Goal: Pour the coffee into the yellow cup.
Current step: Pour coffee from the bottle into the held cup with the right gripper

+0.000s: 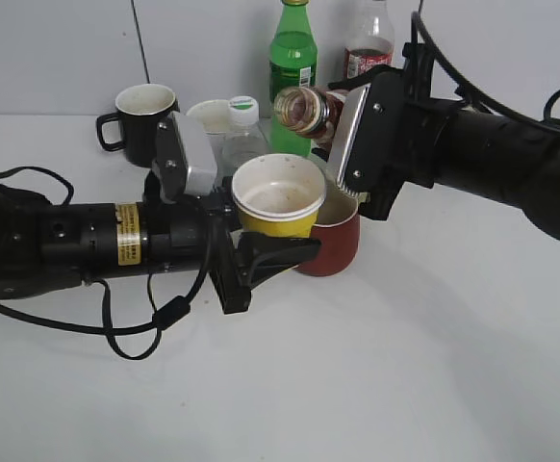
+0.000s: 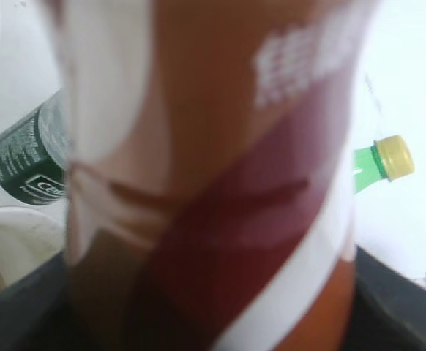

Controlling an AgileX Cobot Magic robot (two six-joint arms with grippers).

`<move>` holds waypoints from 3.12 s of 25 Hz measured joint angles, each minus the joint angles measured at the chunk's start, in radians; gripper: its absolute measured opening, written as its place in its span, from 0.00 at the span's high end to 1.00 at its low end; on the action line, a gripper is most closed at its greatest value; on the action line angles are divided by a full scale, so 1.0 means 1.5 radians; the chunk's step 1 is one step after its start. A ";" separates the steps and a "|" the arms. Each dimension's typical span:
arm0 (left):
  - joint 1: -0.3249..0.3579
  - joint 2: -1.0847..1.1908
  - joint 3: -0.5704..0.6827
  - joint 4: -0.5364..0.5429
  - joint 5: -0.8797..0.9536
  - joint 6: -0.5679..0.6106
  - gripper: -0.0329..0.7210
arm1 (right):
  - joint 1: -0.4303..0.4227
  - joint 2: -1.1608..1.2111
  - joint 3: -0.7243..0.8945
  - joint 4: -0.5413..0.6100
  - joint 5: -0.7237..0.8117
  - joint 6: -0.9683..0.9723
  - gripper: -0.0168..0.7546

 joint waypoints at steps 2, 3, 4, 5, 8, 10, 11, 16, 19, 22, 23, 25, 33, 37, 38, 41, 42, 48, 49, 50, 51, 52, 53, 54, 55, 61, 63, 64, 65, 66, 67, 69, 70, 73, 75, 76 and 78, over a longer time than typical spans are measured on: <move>0.000 -0.001 -0.003 -0.002 0.002 0.000 0.39 | 0.000 0.000 0.000 0.000 -0.006 -0.009 0.33; 0.000 -0.001 -0.004 -0.003 0.004 0.000 0.39 | 0.000 0.000 0.000 0.000 -0.009 -0.016 0.33; 0.000 -0.001 -0.005 -0.003 0.007 0.000 0.39 | 0.000 0.000 0.000 0.000 -0.014 -0.024 0.33; 0.000 -0.001 -0.005 -0.003 0.007 0.000 0.39 | 0.000 0.000 0.000 0.000 -0.018 -0.034 0.33; 0.000 -0.001 -0.005 -0.003 0.010 0.000 0.39 | 0.000 0.000 -0.001 0.000 -0.022 -0.073 0.33; 0.000 -0.001 -0.005 -0.002 0.012 0.000 0.39 | 0.000 0.000 -0.001 0.000 -0.025 -0.091 0.33; 0.000 -0.001 -0.005 -0.002 0.012 0.000 0.39 | 0.000 0.000 -0.001 0.000 -0.025 -0.101 0.33; 0.000 -0.001 -0.005 -0.001 0.013 0.000 0.39 | 0.000 0.000 -0.001 0.000 -0.027 -0.139 0.33; 0.000 -0.001 -0.005 -0.001 0.014 0.000 0.39 | 0.000 0.000 -0.001 0.000 -0.029 -0.163 0.33; 0.000 -0.001 -0.005 0.000 0.014 0.000 0.39 | 0.000 0.000 -0.001 0.001 -0.030 -0.174 0.33; 0.000 -0.001 -0.004 0.000 0.014 0.000 0.39 | 0.000 0.000 -0.001 0.001 -0.030 -0.181 0.33; 0.000 -0.001 0.000 0.000 0.014 0.000 0.39 | 0.000 0.000 -0.001 0.001 -0.030 -0.199 0.33; 0.000 -0.001 0.005 0.002 0.013 0.000 0.39 | 0.000 0.000 -0.001 0.001 -0.031 -0.255 0.33; 0.000 -0.001 0.005 0.002 0.013 0.000 0.39 | 0.000 0.000 -0.001 0.001 -0.035 -0.272 0.33; 0.000 -0.001 0.005 0.002 0.013 0.000 0.39 | 0.000 0.000 -0.001 0.001 -0.035 -0.280 0.33; 0.000 -0.001 0.005 0.009 0.012 0.000 0.39 | 0.000 0.000 -0.001 0.006 -0.037 -0.290 0.33; 0.000 -0.001 0.005 0.015 0.012 0.000 0.39 | 0.000 0.000 -0.001 0.008 -0.037 -0.293 0.33; 0.000 -0.001 0.005 0.034 0.012 0.000 0.39 | 0.000 0.000 -0.001 0.013 -0.039 -0.315 0.33; 0.000 -0.001 0.005 0.035 0.012 0.000 0.39 | 0.000 0.000 -0.001 0.013 -0.039 -0.317 0.33; 0.000 -0.001 0.005 0.035 0.012 0.000 0.39 | 0.000 0.000 -0.001 0.013 -0.039 -0.319 0.33; 0.000 -0.001 0.005 0.036 0.012 0.000 0.39 | 0.000 0.000 -0.001 0.013 -0.039 -0.319 0.33; 0.000 -0.001 0.005 0.038 0.012 0.000 0.39 | 0.000 0.000 -0.001 0.013 -0.039 -0.320 0.33; 0.000 -0.001 0.005 0.041 0.012 0.000 0.39 | 0.000 0.000 -0.001 0.013 -0.039 -0.321 0.33; 0.000 -0.001 0.005 0.046 0.012 0.000 0.39 | 0.000 0.000 -0.001 0.014 -0.039 -0.321 0.33; 0.000 -0.001 0.005 0.052 0.012 0.000 0.39 | 0.000 0.000 -0.001 0.014 -0.039 -0.323 0.33; 0.000 -0.001 0.005 0.058 0.012 -0.001 0.39 | 0.000 0.000 -0.001 0.017 -0.039 -0.341 0.33; 0.000 -0.001 0.005 0.060 0.012 -0.001 0.39 | 0.000 0.000 -0.001 0.018 -0.039 -0.343 0.33; 0.000 -0.001 0.005 0.064 0.011 -0.001 0.39 | 0.000 0.000 -0.001 0.018 -0.039 -0.344 0.33; 0.000 -0.001 0.005 0.065 0.009 -0.001 0.39 | 0.000 0.000 -0.001 0.018 -0.039 -0.344 0.33; 0.000 -0.001 0.006 0.065 0.005 -0.001 0.39 | 0.000 0.000 -0.001 0.018 -0.039 -0.345 0.33; 0.000 -0.001 0.006 0.066 0.003 -0.001 0.39 | 0.000 0.000 -0.001 0.018 -0.039 -0.345 0.33; -0.001 -0.001 0.007 0.067 0.000 -0.001 0.39 | 0.000 0.000 -0.001 0.018 -0.039 -0.346 0.33; -0.001 -0.001 0.007 0.067 0.000 -0.001 0.39 | 0.000 0.000 -0.001 0.018 -0.039 -0.347 0.33; -0.001 -0.001 0.007 0.067 0.000 -0.001 0.39 | 0.000 0.000 -0.001 0.018 -0.039 -0.348 0.33; -0.001 -0.001 0.007 0.067 -0.001 -0.001 0.39 | 0.000 0.000 -0.001 0.018 -0.039 -0.348 0.33; -0.001 -0.001 0.007 0.067 -0.001 -0.001 0.39 | 0.000 0.000 -0.001 0.018 -0.039 -0.348 0.33; -0.001 -0.001 0.007 0.067 -0.001 -0.001 0.39 | 0.000 0.000 -0.001 0.018 -0.039 -0.350 0.33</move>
